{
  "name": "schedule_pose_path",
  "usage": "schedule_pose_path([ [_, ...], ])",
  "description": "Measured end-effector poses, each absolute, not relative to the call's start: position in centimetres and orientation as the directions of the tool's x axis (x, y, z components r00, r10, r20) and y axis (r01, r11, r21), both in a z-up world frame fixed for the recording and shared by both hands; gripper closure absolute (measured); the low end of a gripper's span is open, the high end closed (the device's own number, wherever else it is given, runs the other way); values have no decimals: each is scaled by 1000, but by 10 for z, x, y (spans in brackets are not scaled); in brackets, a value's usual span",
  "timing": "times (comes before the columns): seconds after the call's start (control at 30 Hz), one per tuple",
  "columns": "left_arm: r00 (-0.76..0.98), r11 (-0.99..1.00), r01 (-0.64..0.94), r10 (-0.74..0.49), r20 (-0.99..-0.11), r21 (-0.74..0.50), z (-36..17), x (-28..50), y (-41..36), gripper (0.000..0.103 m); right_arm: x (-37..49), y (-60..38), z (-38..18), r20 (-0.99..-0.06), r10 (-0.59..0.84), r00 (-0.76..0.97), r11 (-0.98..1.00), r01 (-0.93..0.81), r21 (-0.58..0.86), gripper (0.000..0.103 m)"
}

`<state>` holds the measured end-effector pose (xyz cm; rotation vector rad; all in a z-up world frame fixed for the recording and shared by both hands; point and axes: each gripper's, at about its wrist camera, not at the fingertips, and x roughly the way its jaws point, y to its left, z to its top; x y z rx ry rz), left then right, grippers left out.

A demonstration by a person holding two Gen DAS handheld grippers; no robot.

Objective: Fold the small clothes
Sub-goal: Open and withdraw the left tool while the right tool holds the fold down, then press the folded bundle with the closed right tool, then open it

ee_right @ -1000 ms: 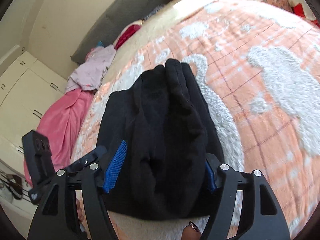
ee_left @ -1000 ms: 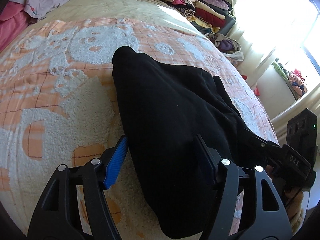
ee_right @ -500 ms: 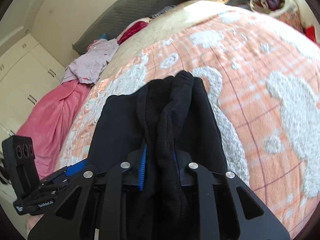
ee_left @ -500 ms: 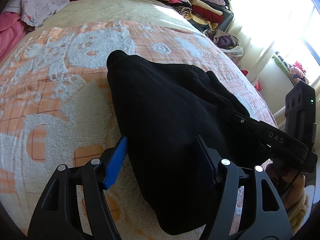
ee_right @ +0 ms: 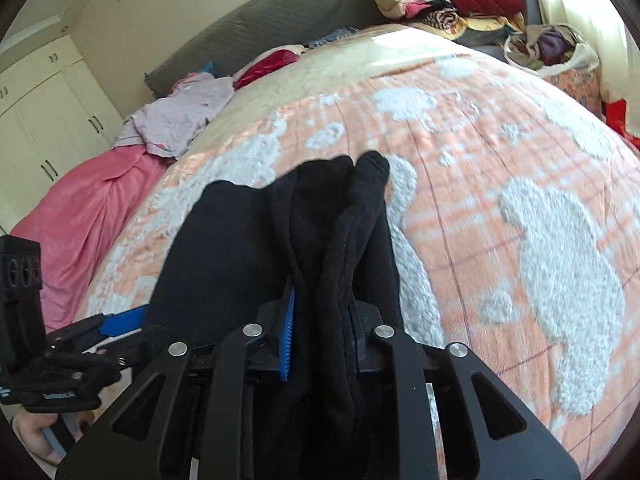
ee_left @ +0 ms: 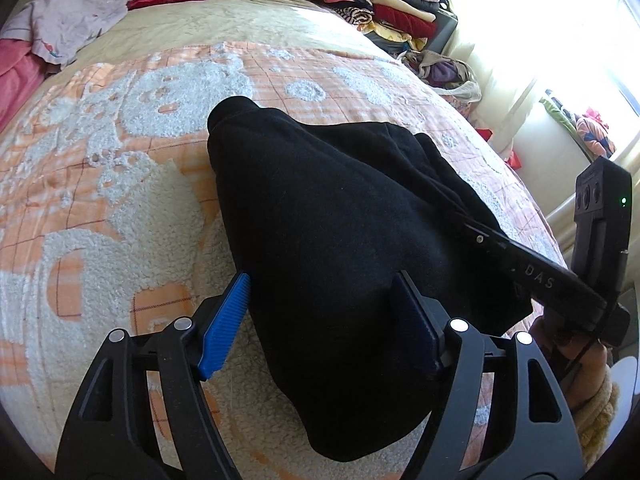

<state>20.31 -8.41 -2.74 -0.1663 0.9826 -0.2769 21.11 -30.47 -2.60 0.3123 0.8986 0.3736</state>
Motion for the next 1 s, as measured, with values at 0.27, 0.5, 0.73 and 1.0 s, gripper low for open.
schedule_pose_path([
  [0.27,523,952,149,-304,-796,-266,-30,202,-82,38,201,-309,-22,-696,421,582,897,-152,416,68],
  [0.5,521,945,157,-326,-789,-287,-28,191,-80,38,180,-316,-11,-675,448,585,880,-155,450,59],
  [0.73,506,939,170,-343,-792,-298,-30,174,-81,37,162,-323,-11,-662,482,575,855,-146,497,53],
  [1.0,498,938,162,-347,-795,-308,-40,166,-83,37,157,-328,-21,-670,462,581,858,-101,504,55],
])
